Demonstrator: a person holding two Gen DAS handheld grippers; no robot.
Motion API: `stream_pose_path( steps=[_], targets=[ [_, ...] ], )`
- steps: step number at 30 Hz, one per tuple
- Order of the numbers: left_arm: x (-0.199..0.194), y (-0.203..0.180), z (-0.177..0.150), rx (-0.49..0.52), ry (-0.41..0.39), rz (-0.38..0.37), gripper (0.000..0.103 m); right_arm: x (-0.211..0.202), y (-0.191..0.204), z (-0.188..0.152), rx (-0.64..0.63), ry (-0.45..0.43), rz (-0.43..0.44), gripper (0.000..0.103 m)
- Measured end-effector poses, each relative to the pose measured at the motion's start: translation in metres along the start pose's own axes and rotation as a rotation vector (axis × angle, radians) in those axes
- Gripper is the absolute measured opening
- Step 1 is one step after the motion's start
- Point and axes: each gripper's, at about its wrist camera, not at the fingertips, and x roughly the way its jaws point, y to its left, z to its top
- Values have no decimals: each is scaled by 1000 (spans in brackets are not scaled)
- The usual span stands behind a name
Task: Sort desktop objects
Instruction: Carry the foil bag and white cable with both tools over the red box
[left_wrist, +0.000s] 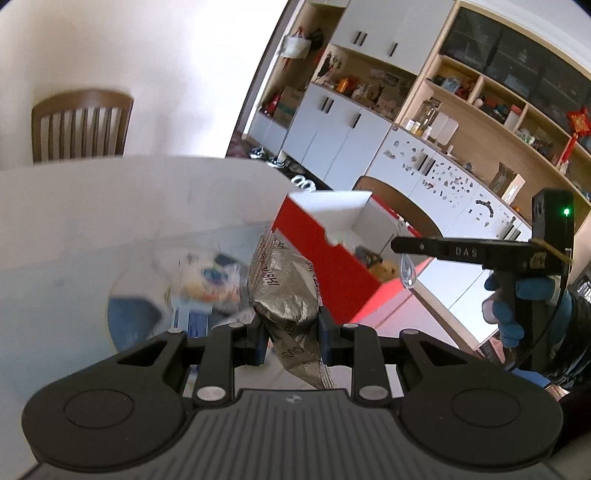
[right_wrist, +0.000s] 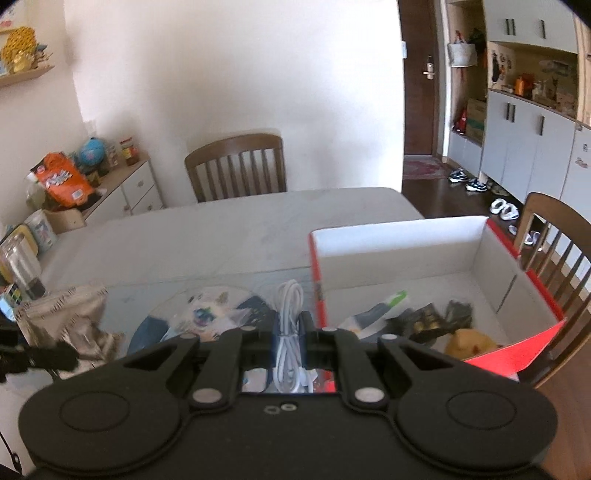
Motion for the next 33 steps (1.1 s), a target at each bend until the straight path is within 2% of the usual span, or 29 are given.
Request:
stream_pose_path(
  steps=[9, 20, 33],
  targets=[
    [33, -32, 26, 48, 11, -46, 25, -5, -37, 10, 15, -27, -31, 10],
    [95, -80, 48, 67, 24, -98, 25, 1, -90, 23, -8, -15, -51, 10],
    [171, -121, 75, 38, 57, -99, 25, 17, -151, 34, -39, 13, -54, 10]
  ],
)
